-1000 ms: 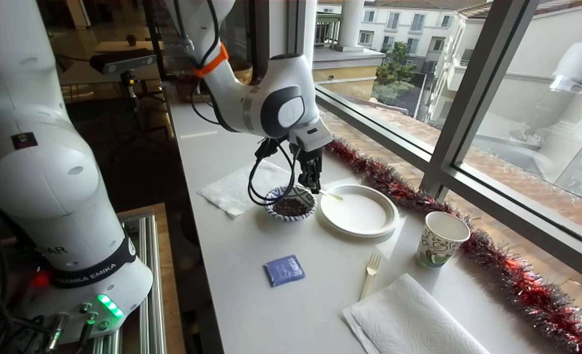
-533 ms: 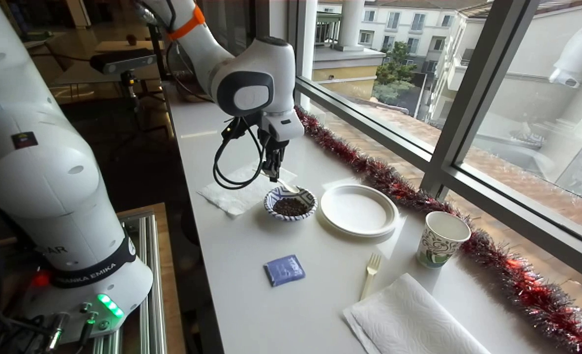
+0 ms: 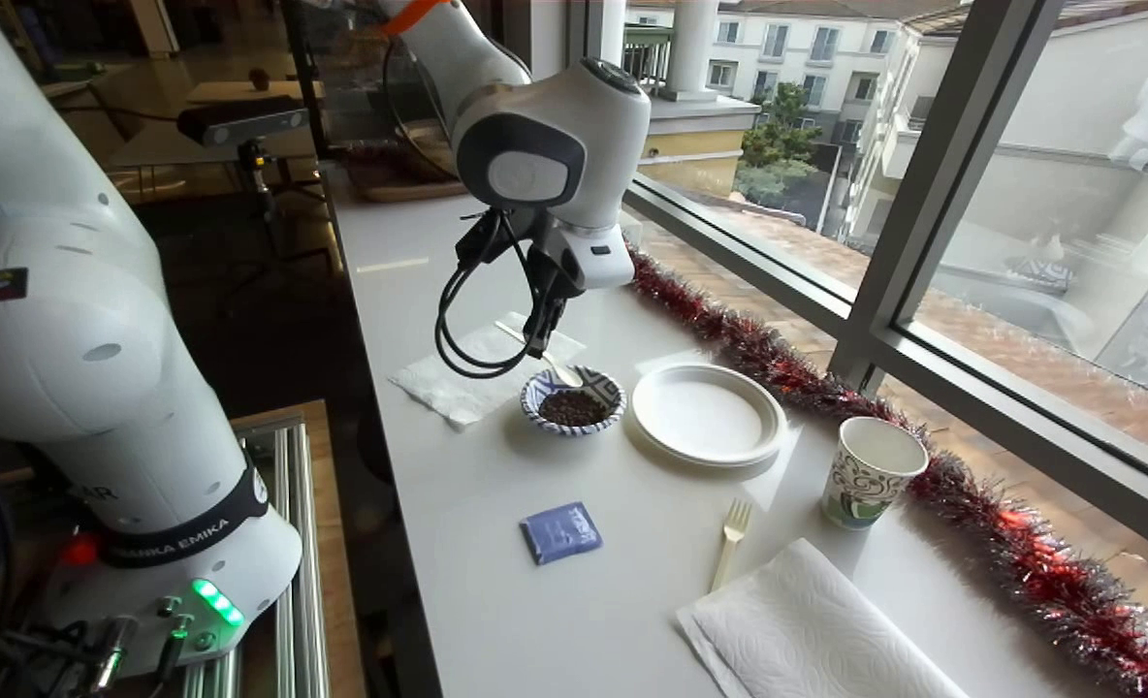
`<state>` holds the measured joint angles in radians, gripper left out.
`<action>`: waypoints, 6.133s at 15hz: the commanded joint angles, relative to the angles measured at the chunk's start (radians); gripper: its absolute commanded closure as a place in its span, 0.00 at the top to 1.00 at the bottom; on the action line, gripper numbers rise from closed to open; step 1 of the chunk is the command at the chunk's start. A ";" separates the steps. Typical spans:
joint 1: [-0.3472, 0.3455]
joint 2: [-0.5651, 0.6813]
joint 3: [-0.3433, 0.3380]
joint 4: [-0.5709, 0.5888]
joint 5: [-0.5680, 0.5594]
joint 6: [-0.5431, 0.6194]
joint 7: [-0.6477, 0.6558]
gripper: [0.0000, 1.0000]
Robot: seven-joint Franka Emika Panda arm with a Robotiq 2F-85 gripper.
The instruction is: Use the white spoon to place some contents from the bowl into the coffee cup.
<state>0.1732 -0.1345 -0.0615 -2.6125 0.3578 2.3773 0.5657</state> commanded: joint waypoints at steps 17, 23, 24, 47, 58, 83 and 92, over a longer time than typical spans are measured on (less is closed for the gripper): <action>-0.127 0.257 0.056 0.201 0.245 -0.255 -0.195 0.03; -0.141 0.287 0.050 0.238 0.277 -0.334 -0.185 0.03; -0.143 0.294 0.049 0.244 0.280 -0.338 -0.184 0.03; -0.148 0.384 0.058 0.284 0.288 -0.152 -0.209 0.03; -0.096 0.365 0.105 0.180 0.275 0.164 -0.194 0.03; -0.076 0.194 0.232 -0.076 0.306 0.602 -0.256 0.03; -0.095 0.081 0.166 -0.090 0.164 0.509 -0.159 0.03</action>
<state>0.0924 0.0199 0.1389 -2.6821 0.5941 2.9470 0.3603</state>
